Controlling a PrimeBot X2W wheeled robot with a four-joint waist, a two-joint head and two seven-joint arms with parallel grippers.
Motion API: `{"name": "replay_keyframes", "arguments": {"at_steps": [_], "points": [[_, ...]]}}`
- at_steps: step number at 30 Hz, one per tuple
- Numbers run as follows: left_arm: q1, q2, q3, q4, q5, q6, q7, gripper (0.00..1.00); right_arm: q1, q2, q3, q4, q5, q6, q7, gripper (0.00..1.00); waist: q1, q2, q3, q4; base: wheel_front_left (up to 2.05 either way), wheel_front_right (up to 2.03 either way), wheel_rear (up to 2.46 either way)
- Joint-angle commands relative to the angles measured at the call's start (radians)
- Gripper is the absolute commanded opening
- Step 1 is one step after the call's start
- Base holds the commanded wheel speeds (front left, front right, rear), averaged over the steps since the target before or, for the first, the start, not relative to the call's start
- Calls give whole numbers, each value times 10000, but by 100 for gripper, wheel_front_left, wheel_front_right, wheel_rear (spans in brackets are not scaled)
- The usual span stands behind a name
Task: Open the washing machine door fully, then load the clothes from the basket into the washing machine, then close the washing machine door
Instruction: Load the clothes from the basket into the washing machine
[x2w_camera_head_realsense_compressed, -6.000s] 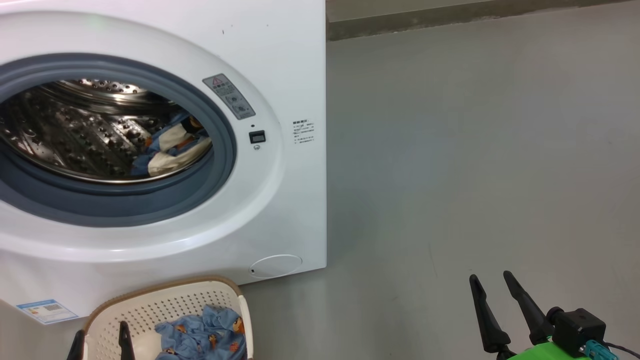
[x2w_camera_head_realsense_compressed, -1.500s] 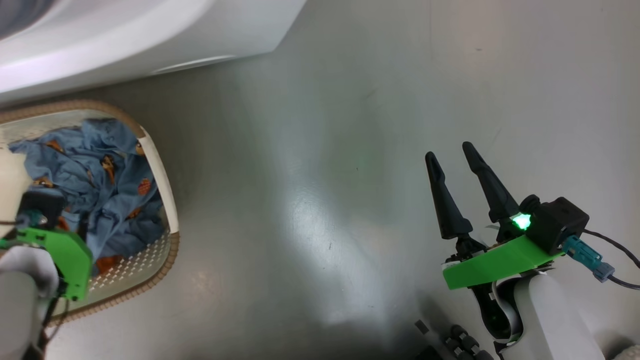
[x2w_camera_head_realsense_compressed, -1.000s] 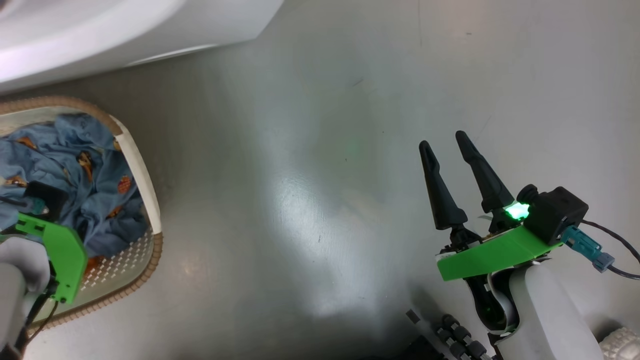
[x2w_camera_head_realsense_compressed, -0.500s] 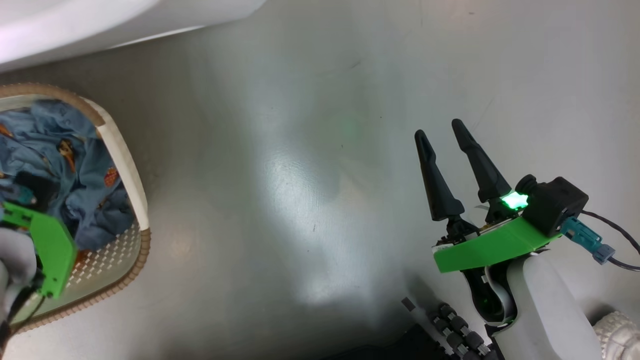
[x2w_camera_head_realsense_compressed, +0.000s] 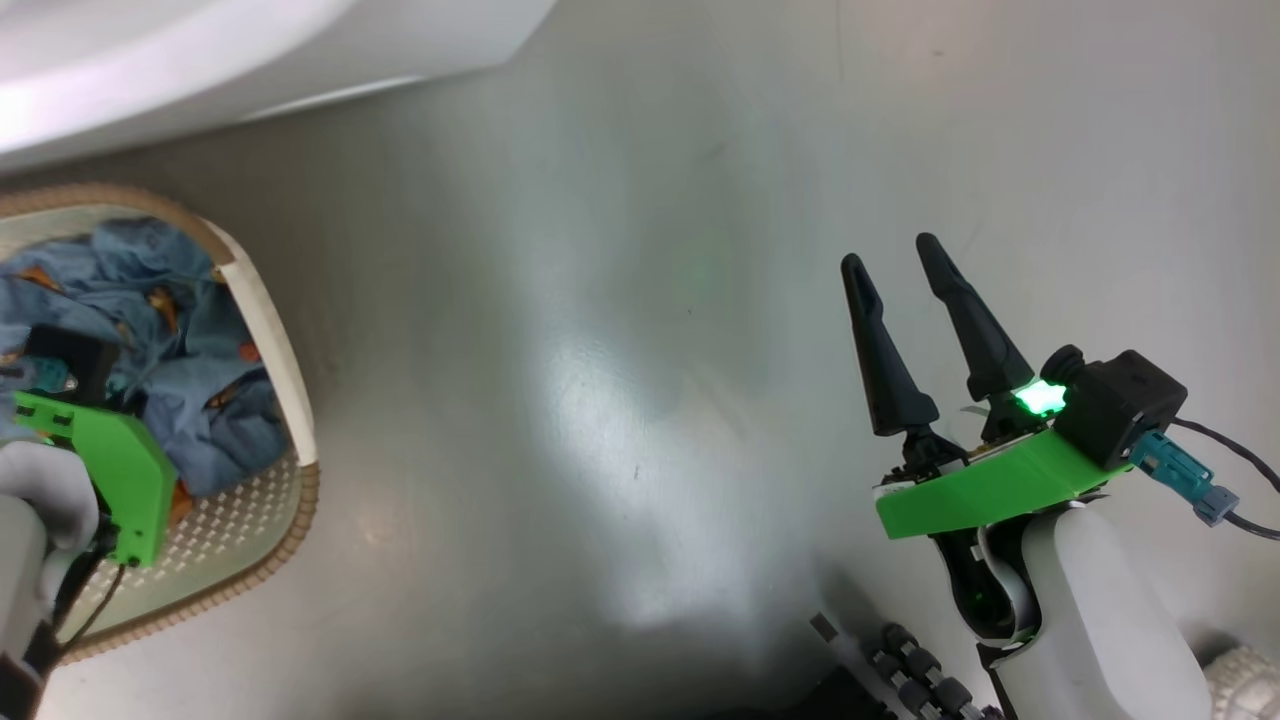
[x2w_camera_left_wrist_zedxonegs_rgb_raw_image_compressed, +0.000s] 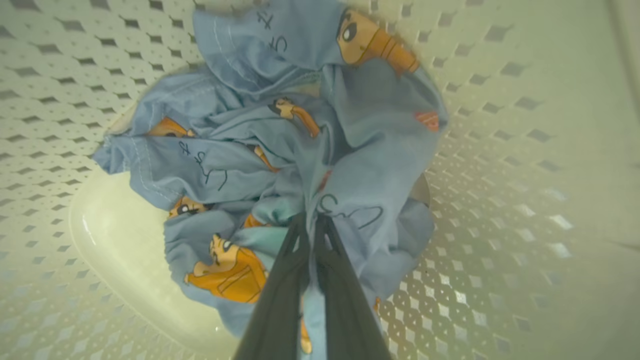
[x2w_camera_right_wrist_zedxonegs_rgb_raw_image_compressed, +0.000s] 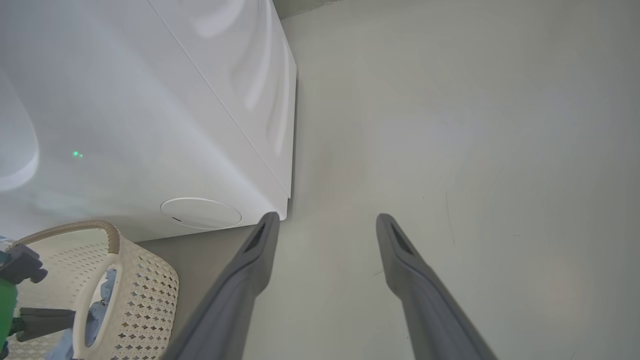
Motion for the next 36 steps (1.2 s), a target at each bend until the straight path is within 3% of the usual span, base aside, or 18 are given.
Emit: {"name": "replay_keyframes", "arguments": {"at_steps": [1,15,22,36], "points": [[175,325,380,2,-95,134,-291,0,372,47,139,-171,-111,100,-118,100,0,0,-260,143,0,0,0],[810,-781,1073,741,-793,713,-3556,0,756,47,-218,-34,-582,100,-118,100,0,0,-1962,695,0,0,0],[1323,-1167,1574,629,-1117,944,-4255,0,1033,47,-334,50,-781,100,-118,100,0,0,-2871,828,0,0,0],[3692,-1998,4053,-3072,-427,1710,-4327,0,1688,-40,-497,139,-1010,100,-118,100,0,0,-4647,982,0,0,0]]}}
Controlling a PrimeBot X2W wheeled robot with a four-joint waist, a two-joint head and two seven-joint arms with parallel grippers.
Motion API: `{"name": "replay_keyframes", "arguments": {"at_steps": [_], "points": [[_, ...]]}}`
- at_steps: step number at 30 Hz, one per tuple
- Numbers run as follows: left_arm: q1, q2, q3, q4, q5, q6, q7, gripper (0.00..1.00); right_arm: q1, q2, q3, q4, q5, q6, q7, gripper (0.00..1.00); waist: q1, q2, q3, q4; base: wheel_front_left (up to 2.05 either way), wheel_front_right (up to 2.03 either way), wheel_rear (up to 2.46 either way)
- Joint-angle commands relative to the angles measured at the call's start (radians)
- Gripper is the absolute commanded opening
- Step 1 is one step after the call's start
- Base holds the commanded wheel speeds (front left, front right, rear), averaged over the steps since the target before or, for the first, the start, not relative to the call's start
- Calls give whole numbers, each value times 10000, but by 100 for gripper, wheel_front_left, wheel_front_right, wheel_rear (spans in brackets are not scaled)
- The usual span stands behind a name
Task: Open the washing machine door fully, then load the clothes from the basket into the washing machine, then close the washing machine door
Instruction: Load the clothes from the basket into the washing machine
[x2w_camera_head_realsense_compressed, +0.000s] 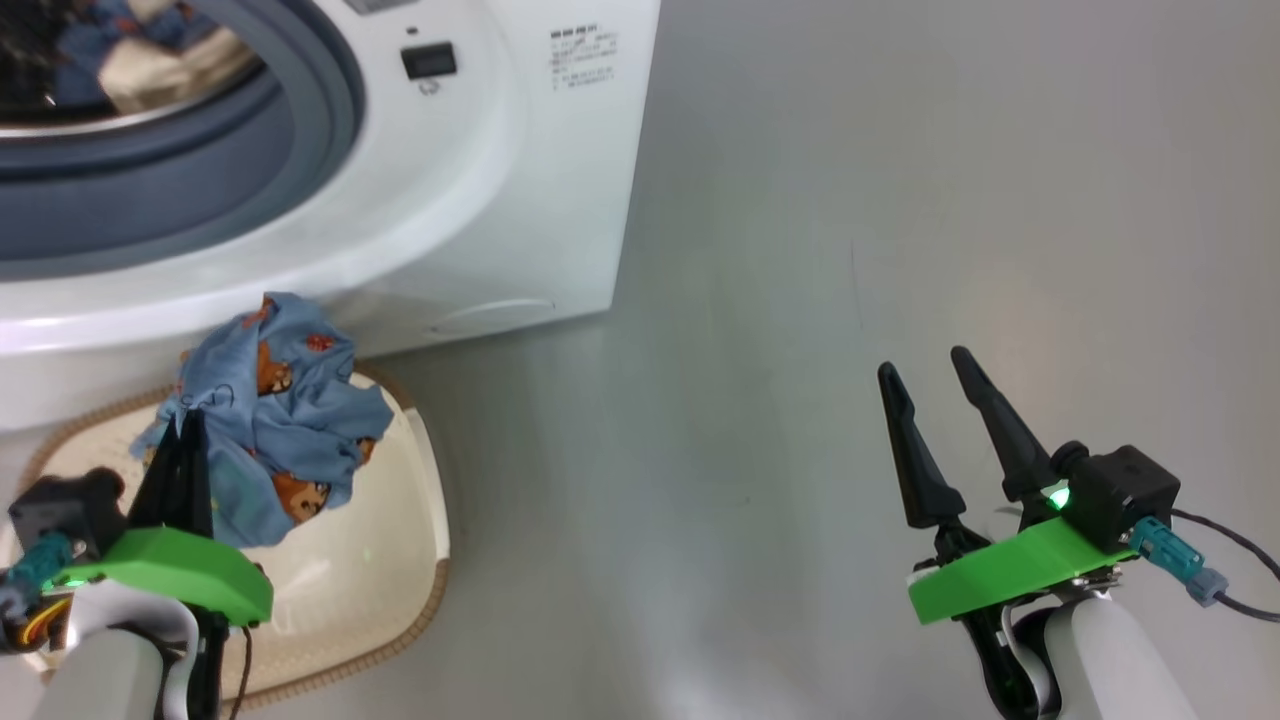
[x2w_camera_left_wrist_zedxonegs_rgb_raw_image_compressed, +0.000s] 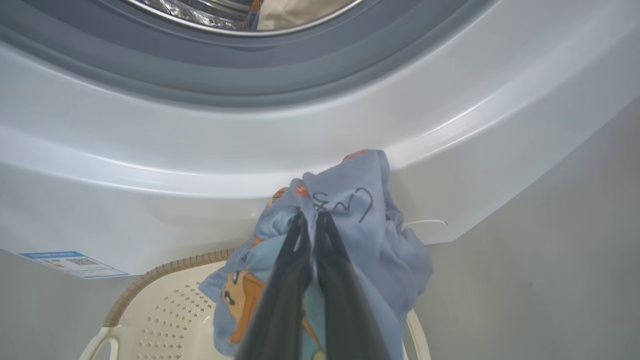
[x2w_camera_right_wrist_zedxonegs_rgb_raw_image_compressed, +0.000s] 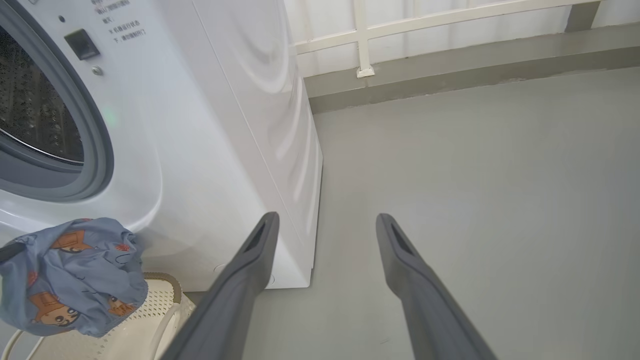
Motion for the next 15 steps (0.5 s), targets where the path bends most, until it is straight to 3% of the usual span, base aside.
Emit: {"name": "replay_keyframes", "arguments": {"at_steps": [1,15], "points": [[259,195,575,-497,212,79,-130,0,272,-19,236,-187,-105,100,-118,100,-1,0,-517,66,0,0,0],[1879,-786,2394,-2912,1506,-114,-131,0,800,-194,288,-18,-100,100,-118,100,-1,0,-1964,55,0,0,0]]}}
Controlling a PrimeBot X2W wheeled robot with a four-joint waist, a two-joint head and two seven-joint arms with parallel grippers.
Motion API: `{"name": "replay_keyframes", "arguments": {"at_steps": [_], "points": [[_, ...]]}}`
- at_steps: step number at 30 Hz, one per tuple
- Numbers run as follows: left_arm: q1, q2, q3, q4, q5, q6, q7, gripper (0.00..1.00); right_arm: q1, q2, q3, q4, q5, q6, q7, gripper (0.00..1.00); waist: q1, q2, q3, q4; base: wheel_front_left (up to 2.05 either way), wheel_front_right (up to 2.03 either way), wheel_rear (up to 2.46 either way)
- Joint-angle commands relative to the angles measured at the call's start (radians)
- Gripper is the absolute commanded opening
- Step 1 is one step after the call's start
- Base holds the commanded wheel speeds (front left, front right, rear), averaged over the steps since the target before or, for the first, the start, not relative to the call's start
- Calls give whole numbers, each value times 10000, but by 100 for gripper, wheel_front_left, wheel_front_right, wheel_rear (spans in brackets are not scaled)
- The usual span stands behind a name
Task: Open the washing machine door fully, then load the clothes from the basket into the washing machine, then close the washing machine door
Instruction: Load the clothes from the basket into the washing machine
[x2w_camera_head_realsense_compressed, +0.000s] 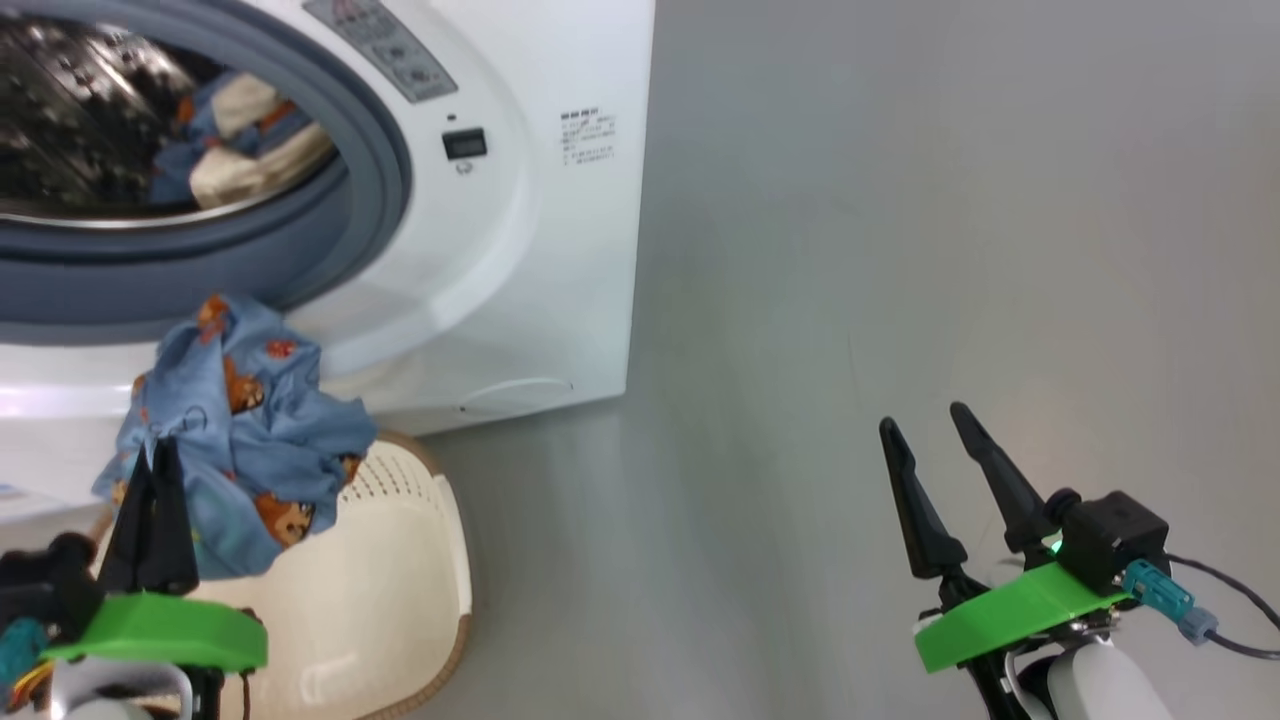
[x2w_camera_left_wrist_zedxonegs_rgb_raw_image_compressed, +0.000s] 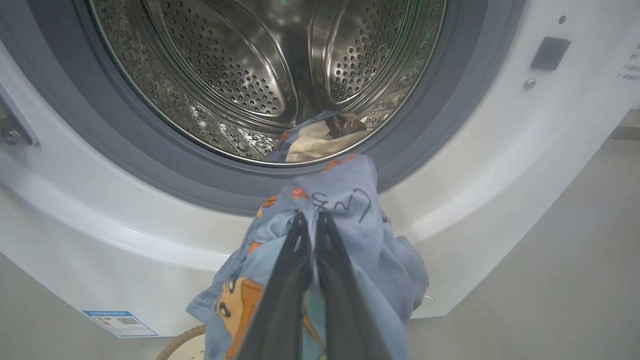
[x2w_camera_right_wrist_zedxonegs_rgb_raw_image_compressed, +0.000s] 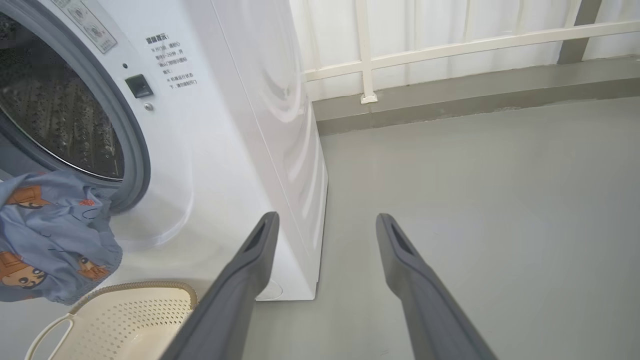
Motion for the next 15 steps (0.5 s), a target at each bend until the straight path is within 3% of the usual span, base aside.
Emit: {"name": "replay_keyframes", "arguments": {"at_steps": [1,15], "points": [[154,128,528,-493,235,-40,-73,0,169,-70,228,-188,-69,100,-120,100,0,0,-461,-43,0,0,0],[1883,-749,1642,-1752,1281,-7,-74,0,966,-185,289,-15,-84,100,-83,100,0,0,-2148,-303,0,0,0]]}}
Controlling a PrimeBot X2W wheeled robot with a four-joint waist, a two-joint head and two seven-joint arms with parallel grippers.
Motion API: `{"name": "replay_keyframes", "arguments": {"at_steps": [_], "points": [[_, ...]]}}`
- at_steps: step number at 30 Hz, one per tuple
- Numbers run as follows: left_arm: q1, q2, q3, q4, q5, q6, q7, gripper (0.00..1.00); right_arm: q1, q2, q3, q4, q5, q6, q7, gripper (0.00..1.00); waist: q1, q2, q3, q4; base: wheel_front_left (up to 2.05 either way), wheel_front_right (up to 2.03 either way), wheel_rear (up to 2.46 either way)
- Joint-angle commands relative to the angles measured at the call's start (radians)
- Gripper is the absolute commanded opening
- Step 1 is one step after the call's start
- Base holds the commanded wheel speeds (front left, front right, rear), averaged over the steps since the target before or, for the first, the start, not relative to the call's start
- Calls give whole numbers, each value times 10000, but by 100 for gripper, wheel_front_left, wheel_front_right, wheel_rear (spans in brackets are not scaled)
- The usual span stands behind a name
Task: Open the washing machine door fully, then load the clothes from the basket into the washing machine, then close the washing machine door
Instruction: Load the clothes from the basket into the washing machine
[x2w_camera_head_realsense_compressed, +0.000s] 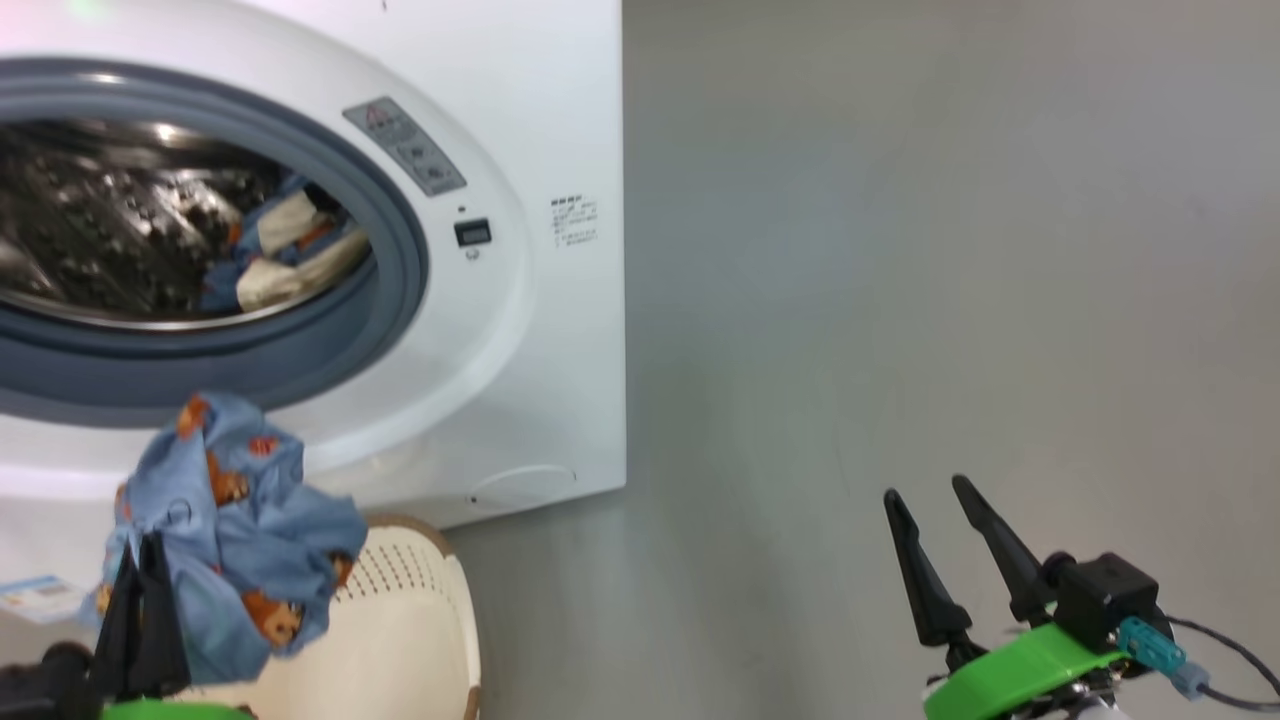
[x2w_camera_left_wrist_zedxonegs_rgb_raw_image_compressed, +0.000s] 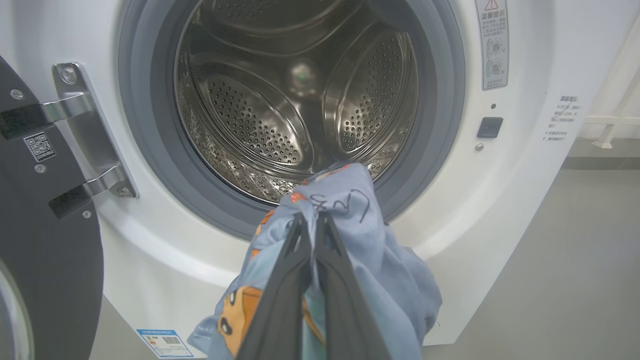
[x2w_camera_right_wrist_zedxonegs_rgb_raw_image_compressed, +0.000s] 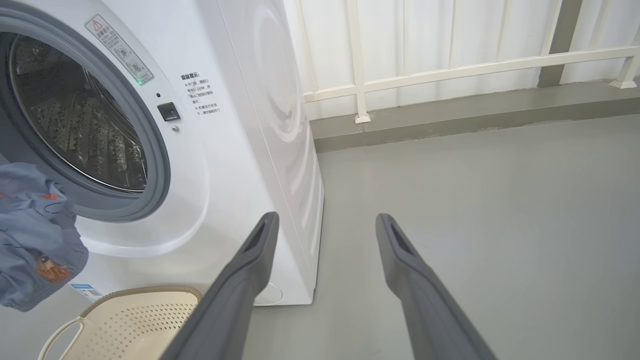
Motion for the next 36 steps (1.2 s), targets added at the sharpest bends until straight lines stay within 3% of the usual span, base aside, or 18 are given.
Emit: {"name": "replay_keyframes", "arguments": {"at_steps": [1,16,36], "points": [[79,79,457,-431,100,45,-72,0,137,-101,231,-208,-51,100,-67,100,0,0,-537,-144,0,0,0],[1175,-192,710,-751,493,-36,-72,0,634,-239,125,-666,-155,100,172,100,0,0,-1147,-89,0,0,0],[1355,-458,763,-324,498,-148,-72,0,355,-137,104,-671,-236,100,224,100,0,0,-1138,244,0,0,0]]}}
